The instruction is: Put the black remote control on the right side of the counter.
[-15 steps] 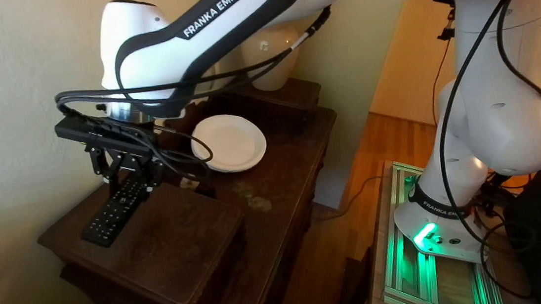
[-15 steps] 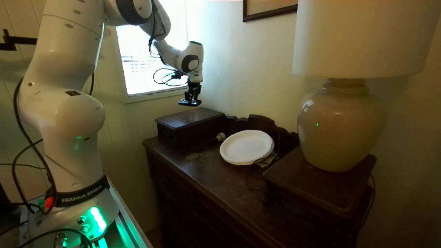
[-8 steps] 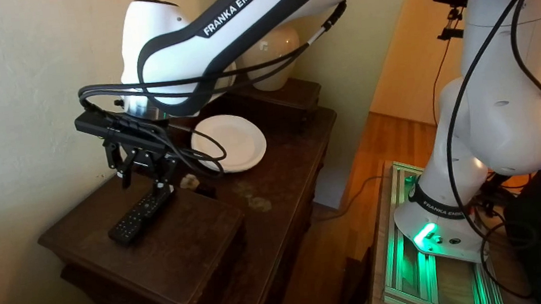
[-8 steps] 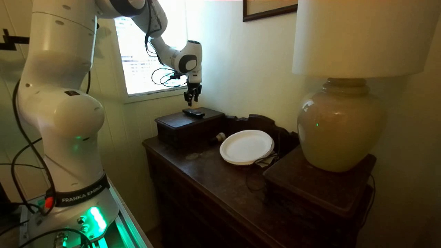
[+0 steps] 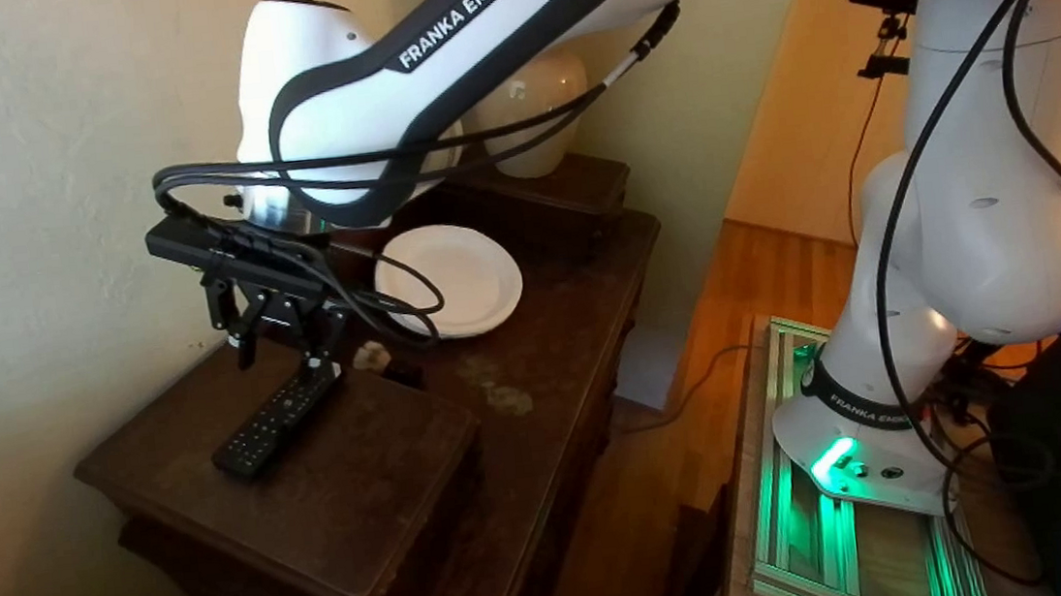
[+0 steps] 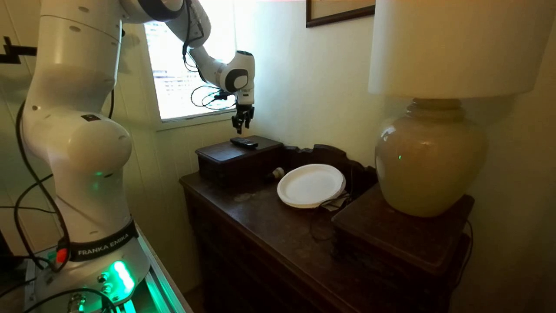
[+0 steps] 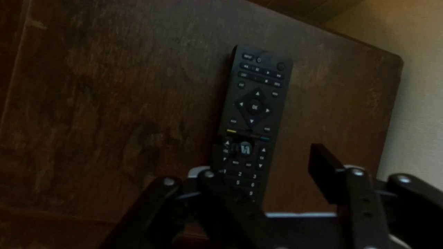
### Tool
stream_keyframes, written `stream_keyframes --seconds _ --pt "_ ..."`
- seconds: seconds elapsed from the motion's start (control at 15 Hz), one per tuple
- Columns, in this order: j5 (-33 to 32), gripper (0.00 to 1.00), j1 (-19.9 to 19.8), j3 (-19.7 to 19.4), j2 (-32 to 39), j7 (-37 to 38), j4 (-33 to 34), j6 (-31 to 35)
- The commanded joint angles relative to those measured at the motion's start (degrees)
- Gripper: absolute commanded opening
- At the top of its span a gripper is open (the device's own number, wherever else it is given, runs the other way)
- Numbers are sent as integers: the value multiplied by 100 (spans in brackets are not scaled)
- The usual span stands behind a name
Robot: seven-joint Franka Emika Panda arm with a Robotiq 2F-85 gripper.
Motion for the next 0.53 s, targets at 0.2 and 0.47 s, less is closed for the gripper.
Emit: stream_keyframes --seconds 0.2,0.47 --pt "-273 100 94 -115 25 616 3 84" --pt "-767 100 187 -391 210 1443 96 -32"
